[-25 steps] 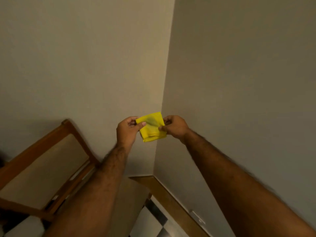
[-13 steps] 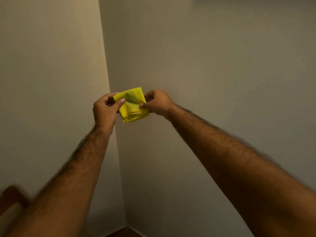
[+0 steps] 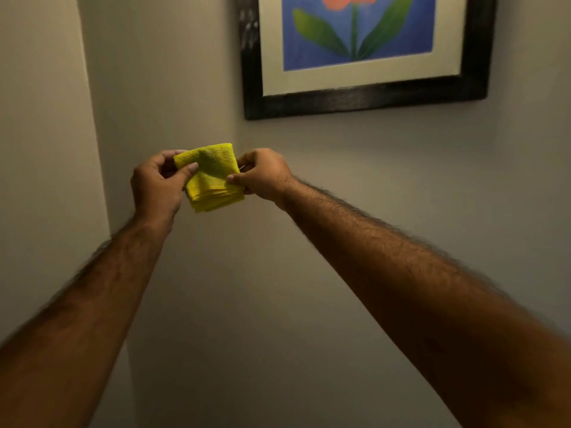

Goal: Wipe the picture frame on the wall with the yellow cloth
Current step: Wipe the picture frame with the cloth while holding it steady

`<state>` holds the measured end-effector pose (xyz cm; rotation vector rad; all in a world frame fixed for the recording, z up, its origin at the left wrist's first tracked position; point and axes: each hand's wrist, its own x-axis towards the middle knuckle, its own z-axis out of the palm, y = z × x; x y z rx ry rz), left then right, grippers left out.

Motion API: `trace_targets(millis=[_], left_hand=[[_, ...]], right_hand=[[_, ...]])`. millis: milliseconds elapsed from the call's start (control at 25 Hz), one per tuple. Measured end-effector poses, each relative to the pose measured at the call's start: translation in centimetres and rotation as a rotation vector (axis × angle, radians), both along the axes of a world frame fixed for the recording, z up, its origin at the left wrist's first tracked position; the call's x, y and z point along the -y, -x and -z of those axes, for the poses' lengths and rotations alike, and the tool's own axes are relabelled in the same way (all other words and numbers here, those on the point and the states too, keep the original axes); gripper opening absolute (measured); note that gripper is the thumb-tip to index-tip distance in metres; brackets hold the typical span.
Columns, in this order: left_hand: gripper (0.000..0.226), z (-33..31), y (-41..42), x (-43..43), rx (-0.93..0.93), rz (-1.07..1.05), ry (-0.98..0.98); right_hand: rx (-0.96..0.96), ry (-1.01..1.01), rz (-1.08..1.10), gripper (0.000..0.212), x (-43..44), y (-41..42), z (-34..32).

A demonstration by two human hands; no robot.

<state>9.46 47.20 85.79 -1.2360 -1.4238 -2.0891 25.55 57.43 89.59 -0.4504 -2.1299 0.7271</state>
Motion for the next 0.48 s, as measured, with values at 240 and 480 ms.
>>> trace_targets(millis=[240,480], left_hand=[[0.027,-8.8,-3.6,-1.5,-0.166,-0.045,-0.037],[0.025,-21.1,-6.1,-1.7,-0.314,-0.078,-0.126]], right_hand=[[-0.14,-0.062,0.047,0.037,0.1,-4.6,-6.8],[-0.324,-0.512,0.412,0.05,-1.0,-12.8,-15.7]])
